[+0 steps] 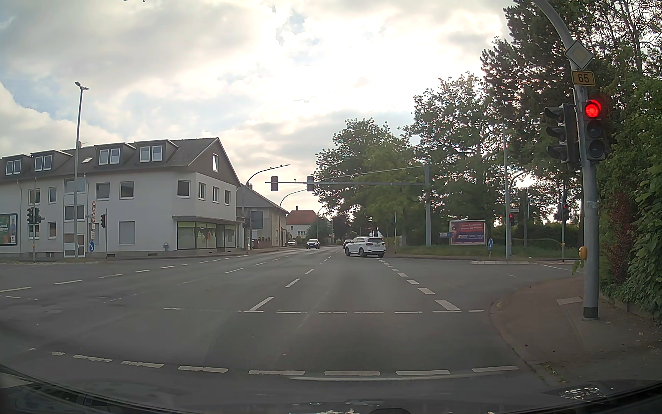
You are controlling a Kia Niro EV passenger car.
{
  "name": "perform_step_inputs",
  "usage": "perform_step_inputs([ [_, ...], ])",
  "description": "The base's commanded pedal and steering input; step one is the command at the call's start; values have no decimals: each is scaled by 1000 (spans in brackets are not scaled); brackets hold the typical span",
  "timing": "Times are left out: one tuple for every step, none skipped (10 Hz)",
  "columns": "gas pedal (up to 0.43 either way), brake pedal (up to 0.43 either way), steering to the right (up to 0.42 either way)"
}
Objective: Follow the waypoints while adhering to traffic rules and regulations
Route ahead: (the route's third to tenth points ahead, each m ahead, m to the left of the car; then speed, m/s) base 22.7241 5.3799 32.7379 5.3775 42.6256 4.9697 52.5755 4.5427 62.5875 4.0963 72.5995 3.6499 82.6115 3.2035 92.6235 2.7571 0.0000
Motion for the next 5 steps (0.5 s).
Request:
perform_step_inputs([
  [0, 0, -9],
  [0, 0, -10],
  [0, 0, -9],
  [0, 0, -10],
  [0, 0, -9],
])
